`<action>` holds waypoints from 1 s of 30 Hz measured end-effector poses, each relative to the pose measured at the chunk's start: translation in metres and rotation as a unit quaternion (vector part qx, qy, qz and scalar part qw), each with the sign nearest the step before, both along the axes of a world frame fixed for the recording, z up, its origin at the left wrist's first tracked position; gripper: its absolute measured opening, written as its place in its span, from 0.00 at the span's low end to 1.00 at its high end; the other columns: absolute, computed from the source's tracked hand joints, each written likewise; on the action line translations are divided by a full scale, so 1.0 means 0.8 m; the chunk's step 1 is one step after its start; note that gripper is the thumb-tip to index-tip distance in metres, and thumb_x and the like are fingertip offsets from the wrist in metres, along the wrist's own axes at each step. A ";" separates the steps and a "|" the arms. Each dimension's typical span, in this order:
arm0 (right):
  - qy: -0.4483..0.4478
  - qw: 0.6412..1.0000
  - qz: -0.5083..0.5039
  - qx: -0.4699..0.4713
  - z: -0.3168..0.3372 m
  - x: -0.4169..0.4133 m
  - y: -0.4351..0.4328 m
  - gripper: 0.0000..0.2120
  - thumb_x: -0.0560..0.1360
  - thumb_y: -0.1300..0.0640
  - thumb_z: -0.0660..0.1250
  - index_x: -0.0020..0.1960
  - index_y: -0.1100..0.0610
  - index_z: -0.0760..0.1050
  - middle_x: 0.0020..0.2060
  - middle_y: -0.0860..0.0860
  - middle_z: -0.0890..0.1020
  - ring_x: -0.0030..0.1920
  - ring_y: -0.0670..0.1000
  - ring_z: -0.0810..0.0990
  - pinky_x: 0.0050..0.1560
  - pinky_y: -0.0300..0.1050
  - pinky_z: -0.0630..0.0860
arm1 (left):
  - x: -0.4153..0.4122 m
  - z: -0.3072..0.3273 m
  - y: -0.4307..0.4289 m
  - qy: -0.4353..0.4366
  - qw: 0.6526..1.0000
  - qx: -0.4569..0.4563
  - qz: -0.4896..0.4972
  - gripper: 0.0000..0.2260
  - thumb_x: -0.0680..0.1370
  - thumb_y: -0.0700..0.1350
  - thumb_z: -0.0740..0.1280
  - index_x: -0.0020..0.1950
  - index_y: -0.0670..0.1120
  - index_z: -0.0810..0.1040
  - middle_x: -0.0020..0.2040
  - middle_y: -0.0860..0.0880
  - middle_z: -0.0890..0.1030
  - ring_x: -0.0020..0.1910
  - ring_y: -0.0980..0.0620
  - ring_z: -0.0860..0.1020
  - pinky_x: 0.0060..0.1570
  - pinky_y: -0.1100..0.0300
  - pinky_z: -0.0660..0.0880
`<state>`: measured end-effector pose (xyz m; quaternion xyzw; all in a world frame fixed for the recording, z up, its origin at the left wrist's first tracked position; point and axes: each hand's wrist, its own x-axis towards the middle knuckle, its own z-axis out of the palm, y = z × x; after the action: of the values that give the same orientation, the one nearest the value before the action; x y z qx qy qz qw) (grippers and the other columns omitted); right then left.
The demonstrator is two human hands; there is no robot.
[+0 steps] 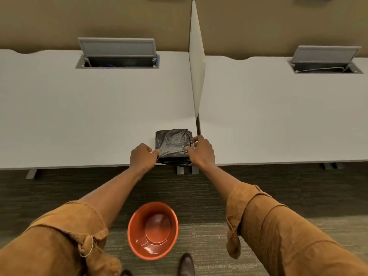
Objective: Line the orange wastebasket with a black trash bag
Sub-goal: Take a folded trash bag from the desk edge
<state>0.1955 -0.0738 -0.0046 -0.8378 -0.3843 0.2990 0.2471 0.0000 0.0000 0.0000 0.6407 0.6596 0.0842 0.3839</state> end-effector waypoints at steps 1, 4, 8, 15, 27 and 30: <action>0.011 1.000 -0.018 0.000 -0.008 0.002 0.003 0.24 0.80 0.46 0.74 0.73 0.52 0.74 0.66 0.53 0.83 0.64 0.56 0.83 0.64 0.58 0.82 | 0.002 -0.009 0.006 -0.022 0.999 -0.014 0.024 0.14 0.82 0.52 0.73 0.50 0.41 0.83 0.48 0.45 0.85 0.49 0.44 0.83 0.53 0.48 0.81; 0.045 0.997 -0.058 -0.018 -0.018 0.001 0.006 0.26 0.79 0.42 0.75 0.72 0.52 0.75 0.62 0.51 0.86 0.61 0.56 0.85 0.62 0.56 0.82 | 0.010 -0.018 0.017 -0.047 0.994 -0.041 0.086 0.17 0.79 0.56 0.75 0.53 0.40 0.86 0.51 0.42 0.88 0.52 0.41 0.85 0.57 0.42 0.85; 0.059 0.995 -0.080 -0.032 -0.029 0.001 0.017 0.23 0.78 0.43 0.76 0.68 0.52 0.78 0.62 0.52 0.86 0.62 0.57 0.85 0.61 0.53 0.80 | 0.021 -0.009 0.017 -0.070 0.990 -0.056 0.112 0.10 0.78 0.48 0.80 0.44 0.44 0.84 0.44 0.48 0.84 0.45 0.49 0.82 0.58 0.44 0.85; 0.167 0.973 -0.155 0.022 -0.039 -0.006 0.023 0.06 0.77 0.54 0.80 0.46 0.50 0.82 0.44 0.48 0.88 0.45 0.50 0.86 0.56 0.56 0.86 | 0.027 -0.013 0.014 -0.103 0.977 -0.065 0.173 0.05 0.79 0.42 0.78 0.45 0.43 0.86 0.47 0.48 0.85 0.42 0.53 0.79 0.60 0.44 0.85; 0.390 0.900 -0.120 0.154 0.017 -0.040 -0.070 0.04 0.78 0.66 0.76 0.49 0.63 0.81 0.43 0.59 0.83 0.45 0.57 0.80 0.43 0.48 0.76 | -0.005 0.030 -0.047 -0.339 0.877 -0.218 0.263 0.16 0.76 0.51 0.80 0.57 0.41 0.87 0.56 0.40 0.90 0.57 0.42 0.87 0.57 0.46 0.86; 0.446 0.873 -0.124 0.156 0.022 -0.056 -0.103 0.07 0.77 0.68 0.75 0.48 0.59 0.80 0.40 0.58 0.85 0.44 0.56 0.84 0.46 0.49 0.78 | -0.022 0.031 -0.083 -0.343 0.859 -0.264 0.275 0.23 0.73 0.52 0.82 0.63 0.41 0.87 0.61 0.38 0.88 0.59 0.40 0.86 0.58 0.44 0.83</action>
<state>0.1507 -0.1565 0.0133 -0.6072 -0.1675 0.5438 0.5546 -0.0172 -0.0667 0.0246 0.2387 0.6334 0.2236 0.7014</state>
